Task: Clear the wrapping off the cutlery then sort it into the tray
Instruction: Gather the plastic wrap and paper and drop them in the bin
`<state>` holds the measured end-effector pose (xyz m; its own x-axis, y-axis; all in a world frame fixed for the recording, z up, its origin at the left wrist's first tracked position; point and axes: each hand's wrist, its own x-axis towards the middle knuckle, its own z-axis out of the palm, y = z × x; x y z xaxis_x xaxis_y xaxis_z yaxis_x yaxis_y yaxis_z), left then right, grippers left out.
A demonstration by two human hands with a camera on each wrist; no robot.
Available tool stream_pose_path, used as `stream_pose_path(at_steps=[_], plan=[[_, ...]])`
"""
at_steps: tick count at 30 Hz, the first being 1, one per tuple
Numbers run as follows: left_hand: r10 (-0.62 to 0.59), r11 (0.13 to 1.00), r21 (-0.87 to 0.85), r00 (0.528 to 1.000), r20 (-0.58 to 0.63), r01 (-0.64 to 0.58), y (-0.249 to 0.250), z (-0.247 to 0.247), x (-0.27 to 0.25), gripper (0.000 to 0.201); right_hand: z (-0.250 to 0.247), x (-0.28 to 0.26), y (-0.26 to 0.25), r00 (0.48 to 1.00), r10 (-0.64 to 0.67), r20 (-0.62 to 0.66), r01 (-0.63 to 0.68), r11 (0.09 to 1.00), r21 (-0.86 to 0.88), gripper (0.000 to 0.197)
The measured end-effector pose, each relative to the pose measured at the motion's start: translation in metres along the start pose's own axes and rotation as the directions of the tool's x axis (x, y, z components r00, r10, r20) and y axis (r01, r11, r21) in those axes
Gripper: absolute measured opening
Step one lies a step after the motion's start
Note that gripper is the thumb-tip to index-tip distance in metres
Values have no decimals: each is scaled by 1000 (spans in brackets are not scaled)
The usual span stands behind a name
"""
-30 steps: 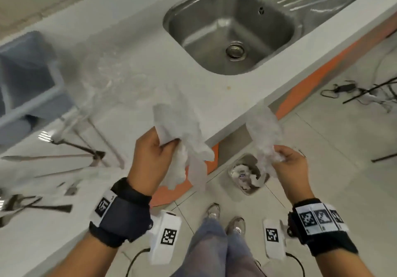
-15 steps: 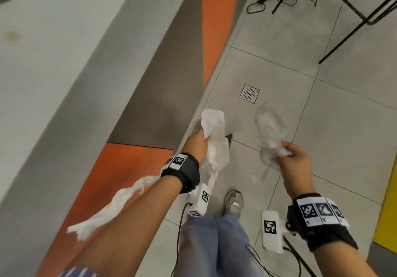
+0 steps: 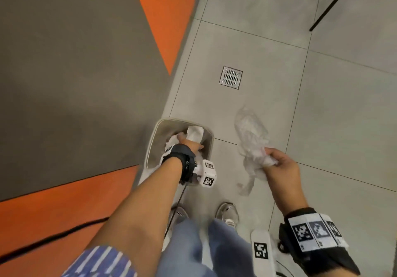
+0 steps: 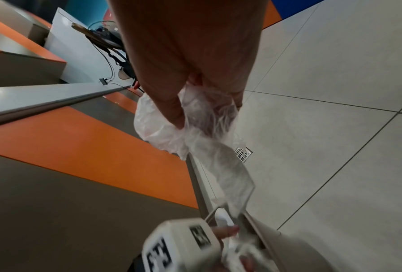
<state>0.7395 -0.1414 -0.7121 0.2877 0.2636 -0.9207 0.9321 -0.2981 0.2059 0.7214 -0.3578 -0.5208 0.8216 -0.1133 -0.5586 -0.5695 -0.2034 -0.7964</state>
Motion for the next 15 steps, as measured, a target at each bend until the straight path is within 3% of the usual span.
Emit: stream_pose_path(at_steps=[2,3,5,7,8,11,15], plan=[[-74,997,9,993,94,73,2,11,1,120,3,2,3,1000,6,12,-6,1000,-24,23],[-55,998,10,993,103,55,9,5,-24,116,5,2,4,1000,5,24,-4,999,-35,24],[67,997,40,995,69,-70,8,-2,-46,77,10,3,2,999,-3,49,7,998,-65,26],[256,950,-187,967,18,-248,-5,-20,-75,55,17,3,-6,997,-10,75,19,993,-119,21],[294,926,-231,955,-52,-297,-20,-26,-75,47,23,3,-11,996,-7,92,20,989,-144,18],[238,935,-230,959,-154,-269,-72,-51,-89,29,41,9,-18,989,21,144,17,966,-259,21],[100,942,-305,985,-140,-139,-151,-65,-118,37,82,27,-5,945,186,269,-16,848,-530,15]])
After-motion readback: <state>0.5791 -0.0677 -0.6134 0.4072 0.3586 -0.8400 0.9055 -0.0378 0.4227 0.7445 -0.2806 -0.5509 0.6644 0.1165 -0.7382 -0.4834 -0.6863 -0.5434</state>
